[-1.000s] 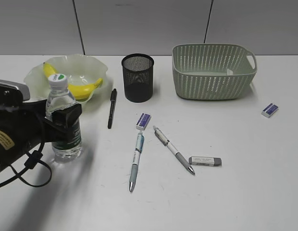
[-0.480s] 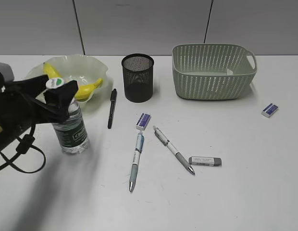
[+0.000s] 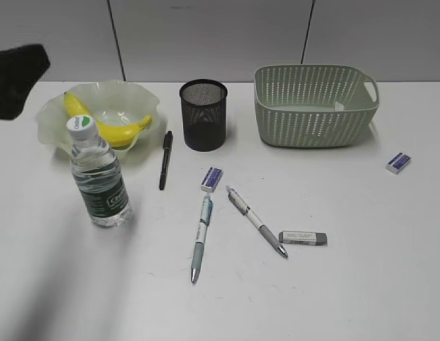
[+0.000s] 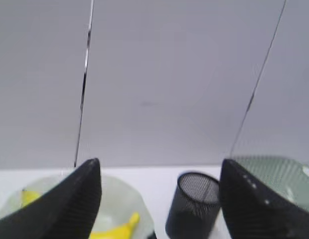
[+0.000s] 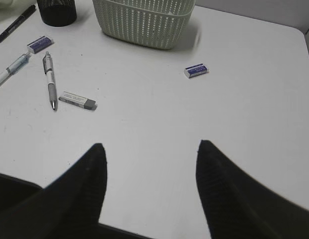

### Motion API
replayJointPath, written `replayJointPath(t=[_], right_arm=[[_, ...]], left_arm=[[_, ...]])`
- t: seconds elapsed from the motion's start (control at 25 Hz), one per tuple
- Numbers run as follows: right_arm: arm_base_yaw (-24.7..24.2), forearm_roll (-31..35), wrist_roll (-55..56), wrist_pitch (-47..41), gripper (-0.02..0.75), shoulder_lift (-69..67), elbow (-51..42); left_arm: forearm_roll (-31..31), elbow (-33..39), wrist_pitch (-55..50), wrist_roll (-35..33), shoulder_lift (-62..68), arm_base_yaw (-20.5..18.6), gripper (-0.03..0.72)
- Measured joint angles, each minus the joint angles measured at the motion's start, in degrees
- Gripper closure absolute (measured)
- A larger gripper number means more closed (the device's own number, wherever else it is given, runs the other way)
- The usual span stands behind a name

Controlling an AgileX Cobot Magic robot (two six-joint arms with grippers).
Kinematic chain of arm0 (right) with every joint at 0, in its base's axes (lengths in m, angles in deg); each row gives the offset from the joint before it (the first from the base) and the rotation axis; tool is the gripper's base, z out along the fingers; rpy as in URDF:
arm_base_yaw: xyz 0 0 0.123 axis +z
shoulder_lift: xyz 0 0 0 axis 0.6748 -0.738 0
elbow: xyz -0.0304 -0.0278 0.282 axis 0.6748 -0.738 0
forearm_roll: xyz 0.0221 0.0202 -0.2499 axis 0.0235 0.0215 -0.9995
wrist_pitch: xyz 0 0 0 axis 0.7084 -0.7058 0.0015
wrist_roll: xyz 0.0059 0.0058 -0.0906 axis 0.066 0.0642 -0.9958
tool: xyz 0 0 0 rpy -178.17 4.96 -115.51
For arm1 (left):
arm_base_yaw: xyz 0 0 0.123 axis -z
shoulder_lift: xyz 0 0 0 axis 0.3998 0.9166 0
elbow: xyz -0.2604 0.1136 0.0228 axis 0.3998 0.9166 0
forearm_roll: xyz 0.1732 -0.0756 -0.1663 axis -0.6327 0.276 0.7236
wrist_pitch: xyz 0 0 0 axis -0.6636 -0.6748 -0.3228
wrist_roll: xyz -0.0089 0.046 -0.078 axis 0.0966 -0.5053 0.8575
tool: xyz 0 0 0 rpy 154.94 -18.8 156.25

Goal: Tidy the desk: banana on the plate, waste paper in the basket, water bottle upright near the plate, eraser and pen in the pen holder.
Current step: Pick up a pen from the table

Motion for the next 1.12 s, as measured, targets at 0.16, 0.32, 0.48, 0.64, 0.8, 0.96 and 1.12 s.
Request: replayJointPath(t=[0.16,0.32,0.48,0.64,0.8,0.96,1.12], right_arm=[[0.0,0.0,0.0,0.0,0.281,0.0,0.0],[0.0,0.0,0.0,0.0,0.281,0.0,0.0],[0.0,0.0,0.0,0.0,0.281,0.0,0.0],[0.0,0.0,0.0,0.0,0.281,0.0,0.0],[0.0,0.1,-0.2,0.1,0.281,0.0,0.1],[0.0,1.6,-2.6,3.8,0.281,-4.4,1.5],[0.0,8.5,-9.4,13.2,0.281,-17.6,3.6]], left_arm=[[-5.2,-6.1,-38.7,0.0,-14.6,0.0,0.137],[-9.4,-11.2,-70.7,-0.1,-26.9,0.0,0.142],[-10.0,-11.2,-89.8,-0.1,-35.2,0.0,0.146],[-10.0,-11.2,-97.5,-0.1,-42.0,0.0,0.182],[-10.1,-11.2,-102.3,-0.1,-46.9,0.0,0.214],[-10.1,-11.2,-103.1,-0.1,-50.5,0.0,0.233],[-10.1,-11.2,-103.2,-0.1,-53.6,0.0,0.247]])
